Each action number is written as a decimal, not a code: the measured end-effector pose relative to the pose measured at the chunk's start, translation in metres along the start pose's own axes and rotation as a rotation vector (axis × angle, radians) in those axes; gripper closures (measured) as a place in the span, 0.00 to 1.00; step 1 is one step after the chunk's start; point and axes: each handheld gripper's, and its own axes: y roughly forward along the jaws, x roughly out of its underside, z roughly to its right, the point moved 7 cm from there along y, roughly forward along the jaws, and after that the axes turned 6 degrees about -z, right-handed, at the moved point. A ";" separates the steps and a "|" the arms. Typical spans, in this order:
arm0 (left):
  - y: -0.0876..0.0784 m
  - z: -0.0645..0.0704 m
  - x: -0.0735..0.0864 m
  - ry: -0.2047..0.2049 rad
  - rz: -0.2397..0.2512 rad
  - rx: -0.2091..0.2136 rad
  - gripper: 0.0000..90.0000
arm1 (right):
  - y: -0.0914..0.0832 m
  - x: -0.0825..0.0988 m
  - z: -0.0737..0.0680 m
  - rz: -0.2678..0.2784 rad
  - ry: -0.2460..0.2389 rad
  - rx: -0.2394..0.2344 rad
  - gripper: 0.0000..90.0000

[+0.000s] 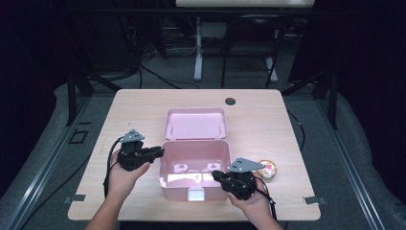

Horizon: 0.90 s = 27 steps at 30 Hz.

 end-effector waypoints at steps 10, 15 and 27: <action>0.006 0.000 -0.004 -0.001 0.013 0.008 0.87 | -0.001 0.000 0.000 0.003 0.004 -0.002 0.92; 0.006 0.000 -0.005 -0.009 0.014 0.018 0.87 | -0.001 0.001 0.001 0.003 0.004 -0.002 0.92; 0.007 0.000 -0.006 -0.007 0.031 0.013 0.84 | -0.012 -0.005 0.005 0.036 0.019 -0.002 0.81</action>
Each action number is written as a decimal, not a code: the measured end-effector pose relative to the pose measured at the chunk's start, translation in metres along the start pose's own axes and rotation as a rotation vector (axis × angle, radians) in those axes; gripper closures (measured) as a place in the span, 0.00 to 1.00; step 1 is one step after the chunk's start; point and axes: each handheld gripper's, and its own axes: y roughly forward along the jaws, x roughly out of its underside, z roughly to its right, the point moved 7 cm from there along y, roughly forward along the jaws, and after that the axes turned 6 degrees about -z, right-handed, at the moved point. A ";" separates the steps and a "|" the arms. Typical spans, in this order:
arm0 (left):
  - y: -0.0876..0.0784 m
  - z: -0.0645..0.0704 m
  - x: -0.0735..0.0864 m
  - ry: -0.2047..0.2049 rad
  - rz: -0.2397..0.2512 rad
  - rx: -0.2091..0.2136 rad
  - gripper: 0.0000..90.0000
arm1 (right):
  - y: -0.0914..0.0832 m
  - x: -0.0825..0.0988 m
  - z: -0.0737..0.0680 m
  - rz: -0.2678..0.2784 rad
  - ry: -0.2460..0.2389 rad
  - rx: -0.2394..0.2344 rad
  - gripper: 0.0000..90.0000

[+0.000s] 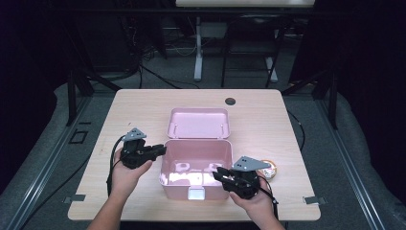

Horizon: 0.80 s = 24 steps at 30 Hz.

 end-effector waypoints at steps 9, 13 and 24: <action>-0.006 0.005 -0.003 0.017 0.009 0.006 0.79 | -0.015 -0.005 0.004 0.037 0.008 -0.001 0.71; -0.007 0.005 -0.002 0.030 0.004 0.007 0.76 | -0.024 -0.008 0.009 0.060 0.009 0.001 0.65; -0.006 0.002 0.003 0.043 0.002 -0.012 0.63 | -0.040 -0.007 0.026 0.079 0.043 0.031 0.63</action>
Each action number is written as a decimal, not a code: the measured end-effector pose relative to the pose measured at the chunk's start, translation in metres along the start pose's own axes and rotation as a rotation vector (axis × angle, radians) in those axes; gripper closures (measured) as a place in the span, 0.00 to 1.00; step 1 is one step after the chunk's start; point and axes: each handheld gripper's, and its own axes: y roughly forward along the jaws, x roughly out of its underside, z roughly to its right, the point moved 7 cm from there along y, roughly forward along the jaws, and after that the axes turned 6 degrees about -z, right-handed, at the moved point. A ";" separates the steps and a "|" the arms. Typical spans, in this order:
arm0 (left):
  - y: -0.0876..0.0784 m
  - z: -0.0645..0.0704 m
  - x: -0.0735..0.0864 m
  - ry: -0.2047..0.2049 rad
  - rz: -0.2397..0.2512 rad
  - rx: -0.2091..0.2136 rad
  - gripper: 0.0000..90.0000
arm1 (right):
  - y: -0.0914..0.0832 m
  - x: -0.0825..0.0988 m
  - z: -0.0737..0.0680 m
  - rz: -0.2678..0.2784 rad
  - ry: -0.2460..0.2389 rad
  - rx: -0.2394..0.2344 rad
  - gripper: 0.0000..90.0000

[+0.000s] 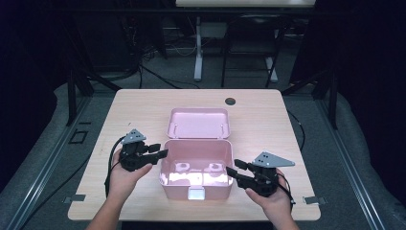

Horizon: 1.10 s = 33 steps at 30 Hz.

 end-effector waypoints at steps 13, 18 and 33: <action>-0.007 -0.004 0.002 -0.013 0.004 0.012 0.60 | -0.015 0.002 0.034 0.036 0.069 0.064 0.58; -0.011 -0.002 0.001 -0.013 0.006 0.026 0.60 | -0.016 0.003 0.042 0.040 0.080 0.083 0.52; -0.016 -0.003 0.001 0.018 -0.032 0.002 0.54 | -0.015 0.004 0.071 -0.037 0.095 0.173 0.35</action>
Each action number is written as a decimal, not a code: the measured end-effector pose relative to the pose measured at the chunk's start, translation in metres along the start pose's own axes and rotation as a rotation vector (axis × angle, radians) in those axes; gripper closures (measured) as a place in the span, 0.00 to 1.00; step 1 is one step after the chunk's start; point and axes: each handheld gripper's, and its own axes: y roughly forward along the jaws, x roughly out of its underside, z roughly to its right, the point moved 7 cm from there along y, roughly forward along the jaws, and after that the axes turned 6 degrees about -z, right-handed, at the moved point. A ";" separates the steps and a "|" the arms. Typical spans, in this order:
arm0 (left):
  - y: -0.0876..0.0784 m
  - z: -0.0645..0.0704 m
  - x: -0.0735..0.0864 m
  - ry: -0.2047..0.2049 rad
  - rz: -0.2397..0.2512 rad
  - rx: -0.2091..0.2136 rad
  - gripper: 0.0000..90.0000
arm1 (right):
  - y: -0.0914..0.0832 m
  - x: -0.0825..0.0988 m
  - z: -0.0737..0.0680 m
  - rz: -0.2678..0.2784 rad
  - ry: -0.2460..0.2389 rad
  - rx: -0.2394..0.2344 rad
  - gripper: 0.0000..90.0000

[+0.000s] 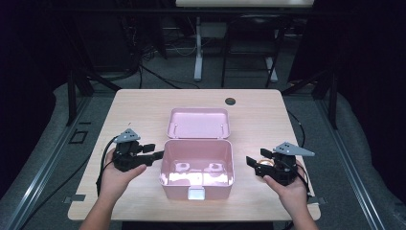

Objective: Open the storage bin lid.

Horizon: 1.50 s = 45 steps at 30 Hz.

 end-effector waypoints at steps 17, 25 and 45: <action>-0.006 0.001 0.001 -0.008 0.000 0.024 0.50 | 0.017 0.004 0.015 -0.267 -0.118 0.065 0.23; -0.008 0.001 0.001 -0.011 -0.001 0.024 0.51 | 0.026 0.004 0.025 -0.377 -0.131 0.086 0.18; -0.009 -0.003 0.002 -0.018 -0.002 -0.004 0.51 | 0.041 0.017 0.047 -0.619 -0.128 0.150 0.18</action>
